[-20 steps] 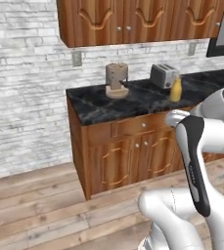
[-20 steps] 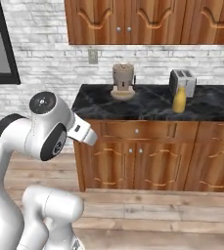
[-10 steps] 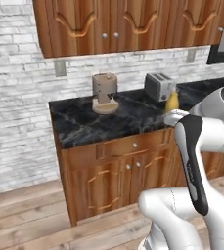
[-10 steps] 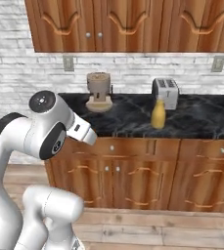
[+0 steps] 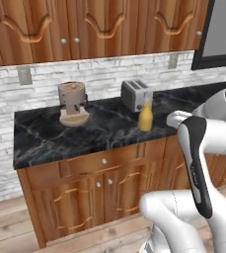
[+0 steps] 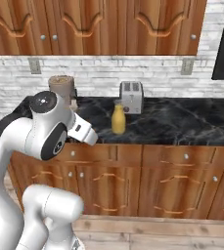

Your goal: Move the grapes and hotdog bun from the second highest shelf to the top shelf to make space. Then, place the pitcher from the counter on the cleared second highest shelf.

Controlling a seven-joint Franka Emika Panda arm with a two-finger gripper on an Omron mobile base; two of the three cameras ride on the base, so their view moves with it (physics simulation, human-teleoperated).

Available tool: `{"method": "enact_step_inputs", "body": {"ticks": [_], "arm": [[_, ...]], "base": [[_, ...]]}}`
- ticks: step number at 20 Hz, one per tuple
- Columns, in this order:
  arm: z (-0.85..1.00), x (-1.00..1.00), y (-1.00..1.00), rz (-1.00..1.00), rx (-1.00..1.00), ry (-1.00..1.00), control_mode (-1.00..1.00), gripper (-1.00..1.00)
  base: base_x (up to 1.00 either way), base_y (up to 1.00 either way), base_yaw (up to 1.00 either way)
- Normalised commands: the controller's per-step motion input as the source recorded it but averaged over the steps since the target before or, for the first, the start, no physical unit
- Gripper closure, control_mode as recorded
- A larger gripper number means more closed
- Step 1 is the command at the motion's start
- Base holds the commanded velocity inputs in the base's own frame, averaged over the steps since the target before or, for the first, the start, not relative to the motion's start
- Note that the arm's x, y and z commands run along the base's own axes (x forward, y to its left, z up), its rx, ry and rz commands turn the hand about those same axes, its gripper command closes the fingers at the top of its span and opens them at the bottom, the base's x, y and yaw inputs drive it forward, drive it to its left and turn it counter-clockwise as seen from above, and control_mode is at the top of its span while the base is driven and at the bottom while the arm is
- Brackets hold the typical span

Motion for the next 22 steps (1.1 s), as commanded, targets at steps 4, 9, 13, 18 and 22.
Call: {"method": "enact_step_inputs", "body": {"ticks": [4,9,13,18,22], "arm": [[0.00,0.00,0.00,0.00,0.00,0.00,1.00,-1.00],[0.00,0.00,0.00,0.00,0.00,0.00,1.00,-1.00],[0.00,0.00,0.00,0.00,0.00,0.00,1.00,-1.00],[0.00,0.00,0.00,0.00,0.00,0.00,1.00,-1.00],[-0.18,0.02,-0.04,0.02,0.00,0.00,-1.00,-1.00]], "base": [[0.66,-0.55,0.01],[0.68,-0.26,0.07],[0.52,0.00,0.09],[0.25,-0.01,0.10],[0.02,-0.05,0.03]]}}
